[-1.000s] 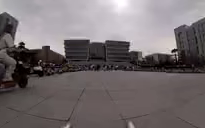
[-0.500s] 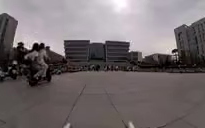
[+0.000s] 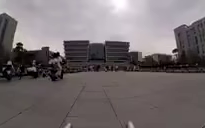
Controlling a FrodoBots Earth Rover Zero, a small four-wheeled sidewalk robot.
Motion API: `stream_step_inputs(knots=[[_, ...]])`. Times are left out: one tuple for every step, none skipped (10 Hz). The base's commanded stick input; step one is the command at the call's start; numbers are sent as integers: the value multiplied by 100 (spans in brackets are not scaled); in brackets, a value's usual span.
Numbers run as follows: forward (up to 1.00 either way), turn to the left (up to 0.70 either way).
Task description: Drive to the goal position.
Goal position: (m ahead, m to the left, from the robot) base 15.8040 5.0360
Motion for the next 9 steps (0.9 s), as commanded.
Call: stream_step_inputs(knots=[[70, 14], [70, 14], [70, 14], [70, 14], [70, 14], [70, 14], [70, 5], [70, 0], [70, 0]])
